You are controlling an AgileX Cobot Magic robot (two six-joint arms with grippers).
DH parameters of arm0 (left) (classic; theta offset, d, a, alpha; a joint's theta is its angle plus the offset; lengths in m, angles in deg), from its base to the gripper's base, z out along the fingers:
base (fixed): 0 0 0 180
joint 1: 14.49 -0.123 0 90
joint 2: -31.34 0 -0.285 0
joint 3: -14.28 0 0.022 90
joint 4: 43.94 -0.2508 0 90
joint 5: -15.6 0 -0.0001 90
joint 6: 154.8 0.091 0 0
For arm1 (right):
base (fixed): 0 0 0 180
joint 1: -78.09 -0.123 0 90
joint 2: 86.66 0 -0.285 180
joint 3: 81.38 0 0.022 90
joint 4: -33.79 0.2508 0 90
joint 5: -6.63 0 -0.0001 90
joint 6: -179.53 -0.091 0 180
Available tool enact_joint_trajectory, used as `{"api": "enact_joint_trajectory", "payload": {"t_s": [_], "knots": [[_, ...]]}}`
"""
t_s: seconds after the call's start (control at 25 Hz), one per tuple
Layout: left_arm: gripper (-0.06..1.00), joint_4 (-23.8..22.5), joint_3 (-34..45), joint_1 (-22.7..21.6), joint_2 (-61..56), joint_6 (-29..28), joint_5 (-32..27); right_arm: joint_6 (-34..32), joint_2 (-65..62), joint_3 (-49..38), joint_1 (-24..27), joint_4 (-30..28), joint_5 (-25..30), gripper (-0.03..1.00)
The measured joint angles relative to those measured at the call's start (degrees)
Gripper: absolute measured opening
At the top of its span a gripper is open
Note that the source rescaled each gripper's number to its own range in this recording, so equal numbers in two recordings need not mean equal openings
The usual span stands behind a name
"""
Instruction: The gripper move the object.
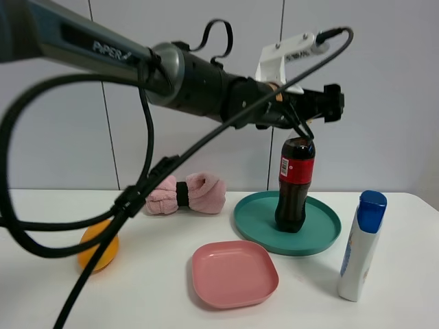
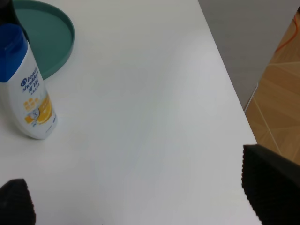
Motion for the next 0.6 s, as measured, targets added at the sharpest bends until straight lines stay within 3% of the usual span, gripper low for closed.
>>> {"api": "enact_joint_trajectory", "payload": {"t_s": [0.24,0.6], "knots": [[0.99,-1.57,0.00,0.52,-9.65,0.00,-5.15,0.00,0.00,0.00,0.00,0.00,0.00,1.00],[0.99,-13.07,0.00,0.62,-21.15,0.00,-16.89,0.00,0.00,0.00,0.00,0.00,0.00,1.00]]}}
